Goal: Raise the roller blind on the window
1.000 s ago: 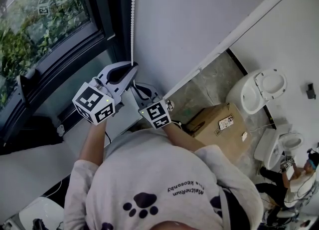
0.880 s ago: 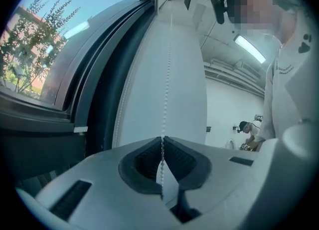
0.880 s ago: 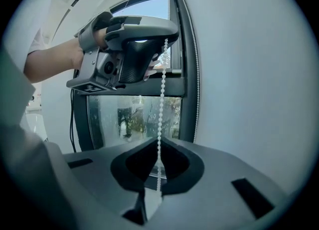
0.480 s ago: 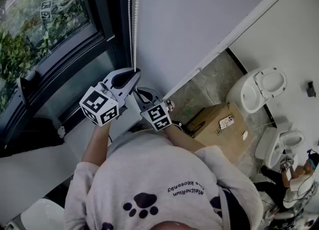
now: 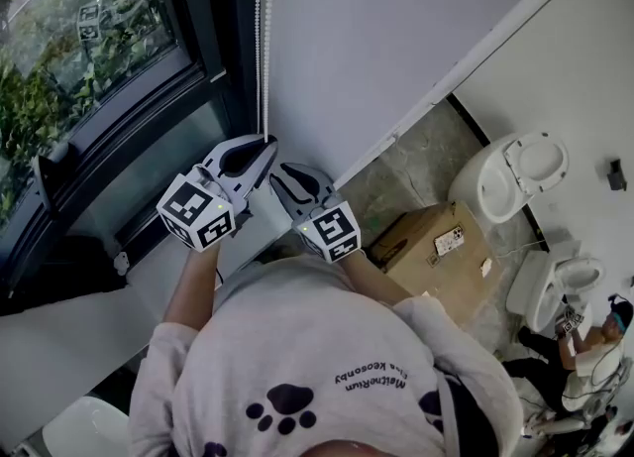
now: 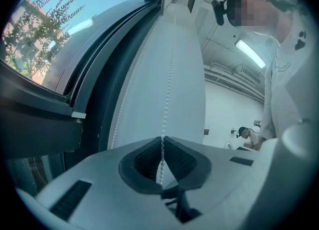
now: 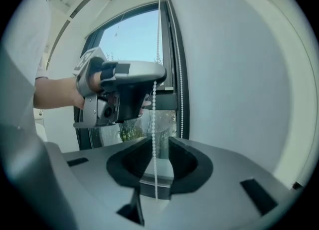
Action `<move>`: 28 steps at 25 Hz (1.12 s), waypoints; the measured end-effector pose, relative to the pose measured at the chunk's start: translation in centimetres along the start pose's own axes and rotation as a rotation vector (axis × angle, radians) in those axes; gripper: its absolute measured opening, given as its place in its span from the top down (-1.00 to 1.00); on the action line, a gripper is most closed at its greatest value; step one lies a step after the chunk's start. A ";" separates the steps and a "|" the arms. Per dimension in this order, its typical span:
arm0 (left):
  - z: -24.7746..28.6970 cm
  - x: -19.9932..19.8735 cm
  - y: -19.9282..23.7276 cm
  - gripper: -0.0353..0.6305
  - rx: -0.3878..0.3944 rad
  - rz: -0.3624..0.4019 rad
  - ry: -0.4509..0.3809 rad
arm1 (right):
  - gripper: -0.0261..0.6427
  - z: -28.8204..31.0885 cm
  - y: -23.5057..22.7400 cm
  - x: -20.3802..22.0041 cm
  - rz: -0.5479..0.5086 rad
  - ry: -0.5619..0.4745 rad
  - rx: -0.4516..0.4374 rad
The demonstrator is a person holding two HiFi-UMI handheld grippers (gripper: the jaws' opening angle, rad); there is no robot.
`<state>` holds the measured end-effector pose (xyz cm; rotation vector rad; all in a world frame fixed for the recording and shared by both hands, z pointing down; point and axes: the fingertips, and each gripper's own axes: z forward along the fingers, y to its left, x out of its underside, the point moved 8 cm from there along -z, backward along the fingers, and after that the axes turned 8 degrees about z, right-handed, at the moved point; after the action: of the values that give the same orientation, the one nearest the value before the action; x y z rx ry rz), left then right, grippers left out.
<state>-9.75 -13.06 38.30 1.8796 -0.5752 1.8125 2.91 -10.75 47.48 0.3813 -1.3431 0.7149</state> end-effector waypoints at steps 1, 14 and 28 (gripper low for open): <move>-0.1 0.0 0.0 0.84 0.000 -0.001 -0.002 | 0.63 -0.5 0.1 -0.7 0.003 -0.020 -0.003; -0.8 -0.1 0.4 0.84 -0.005 0.011 -0.009 | 0.64 -3.2 2.9 -17.6 -0.056 -0.327 -0.016; -0.4 0.0 -0.2 0.84 0.007 0.012 -0.018 | 0.78 -1.5 4.0 -24.4 -0.099 -0.329 -0.011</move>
<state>-10.01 -12.66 38.29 1.9031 -0.5880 1.8087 -0.10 -12.94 22.96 0.5707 -1.6247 0.5778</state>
